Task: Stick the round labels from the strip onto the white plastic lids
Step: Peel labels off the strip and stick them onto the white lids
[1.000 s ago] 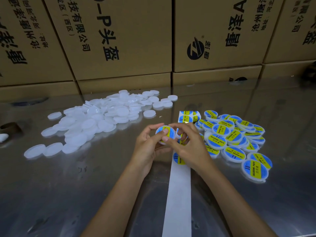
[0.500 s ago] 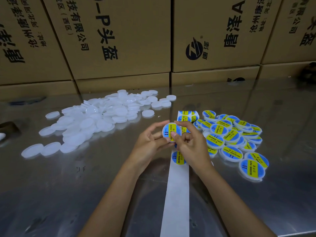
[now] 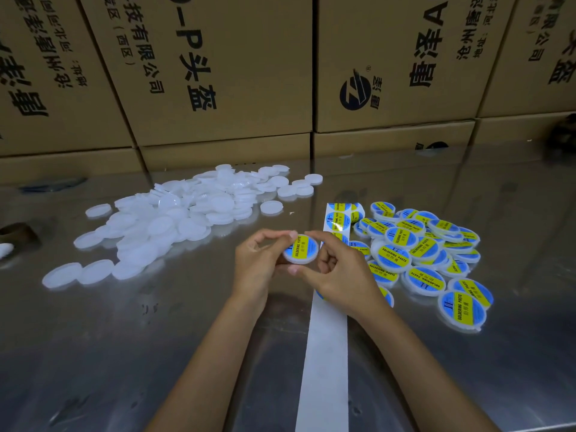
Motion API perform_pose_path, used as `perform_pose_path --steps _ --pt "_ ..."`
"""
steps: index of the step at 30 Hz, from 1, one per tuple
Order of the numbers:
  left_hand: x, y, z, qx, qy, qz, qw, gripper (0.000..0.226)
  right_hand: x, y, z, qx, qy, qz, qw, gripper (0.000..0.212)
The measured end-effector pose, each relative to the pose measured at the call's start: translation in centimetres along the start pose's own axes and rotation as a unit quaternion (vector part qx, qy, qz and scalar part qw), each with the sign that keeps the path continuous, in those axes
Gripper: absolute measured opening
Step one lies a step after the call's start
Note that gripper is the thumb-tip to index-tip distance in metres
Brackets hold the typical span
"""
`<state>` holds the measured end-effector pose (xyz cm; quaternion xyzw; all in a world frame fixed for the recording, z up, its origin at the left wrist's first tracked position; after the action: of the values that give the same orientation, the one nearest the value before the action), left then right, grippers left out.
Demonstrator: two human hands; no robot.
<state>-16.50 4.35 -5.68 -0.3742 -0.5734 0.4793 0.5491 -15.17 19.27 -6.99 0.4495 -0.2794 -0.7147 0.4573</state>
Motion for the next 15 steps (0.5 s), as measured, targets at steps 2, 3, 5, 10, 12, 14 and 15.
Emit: perform_pose_path --steps 2,3,5,10,12,14,15 --pt "0.0 0.1 0.1 -0.001 0.004 0.001 1.0 0.009 -0.2 0.1 0.1 -0.023 -0.021 -0.046 0.998 0.046" --pt "0.0 0.1 0.2 0.001 0.009 0.004 1.0 0.009 -0.3 0.1 0.1 -0.03 -0.027 -0.056 0.998 0.046" --pt "0.0 0.2 0.2 0.009 0.008 0.017 1.0 0.009 -0.4 0.2 0.1 -0.033 -0.025 -0.057 0.997 0.053" --pt "0.1 0.1 0.1 0.004 0.046 0.02 0.999 0.012 -0.6 0.4 0.1 -0.051 -0.065 -0.113 0.99 0.055" --pt "0.3 0.1 0.1 -0.022 0.1 0.0 0.995 0.025 -0.7 0.3 0.1 -0.053 -0.099 -0.137 0.984 0.051" --pt "0.5 0.3 0.0 -0.05 0.15 -0.035 0.987 0.042 -1.2 0.0 0.4 -0.039 -0.136 -0.162 0.977 0.052" --pt "0.5 0.4 0.0 -0.058 0.161 -0.042 0.984 0.047 -1.6 -0.2 0.6 -0.024 -0.155 -0.185 0.97 0.053"
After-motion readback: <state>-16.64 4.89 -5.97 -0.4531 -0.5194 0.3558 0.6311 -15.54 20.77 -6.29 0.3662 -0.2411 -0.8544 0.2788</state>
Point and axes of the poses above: each hand's wrist, its own z-axis towards the middle knuckle, its own x-axis out of the palm, y = z × x, the point moved 2 cm from there along z, towards the middle knuckle, and after that the axes turned 1 degree about -y, right-handed, at the moved point
